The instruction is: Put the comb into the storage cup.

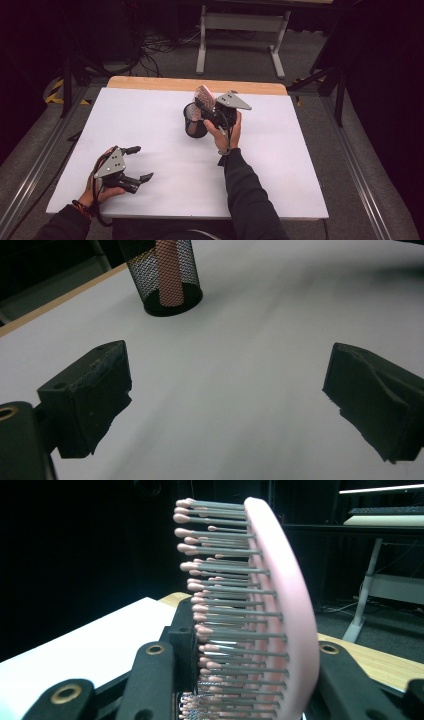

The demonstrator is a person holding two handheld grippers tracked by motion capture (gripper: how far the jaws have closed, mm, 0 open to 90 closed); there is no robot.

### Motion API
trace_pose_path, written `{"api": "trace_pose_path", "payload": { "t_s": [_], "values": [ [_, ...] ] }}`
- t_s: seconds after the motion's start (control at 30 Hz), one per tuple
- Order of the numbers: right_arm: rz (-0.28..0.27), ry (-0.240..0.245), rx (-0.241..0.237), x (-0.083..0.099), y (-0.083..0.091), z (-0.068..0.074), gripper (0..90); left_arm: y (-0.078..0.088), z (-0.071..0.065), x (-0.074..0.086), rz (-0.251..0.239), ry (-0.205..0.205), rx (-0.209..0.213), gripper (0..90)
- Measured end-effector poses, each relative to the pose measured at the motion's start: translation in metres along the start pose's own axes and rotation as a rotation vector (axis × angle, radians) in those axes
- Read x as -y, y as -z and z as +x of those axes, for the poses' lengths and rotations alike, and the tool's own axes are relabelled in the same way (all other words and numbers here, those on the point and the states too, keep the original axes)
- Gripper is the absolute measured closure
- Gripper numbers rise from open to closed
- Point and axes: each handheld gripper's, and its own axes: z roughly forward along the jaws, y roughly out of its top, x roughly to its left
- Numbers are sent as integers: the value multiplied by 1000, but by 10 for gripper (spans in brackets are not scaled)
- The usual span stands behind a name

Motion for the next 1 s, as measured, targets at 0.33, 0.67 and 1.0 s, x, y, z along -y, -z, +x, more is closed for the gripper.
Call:
{"api": "trace_pose_path", "payload": {
  "t_s": [0.33,0.67,1.0],
  "values": [
    [5,11,19,1,4,-3,617,0,0,-1,4,5,-3,59],
    [9,-4,44,6,13,-12,605,0,0,-1,5,13,-15,64],
    [11,-18,56,10,20,-22,591,0,1,0,8,15,-15,64]
  ]
}}
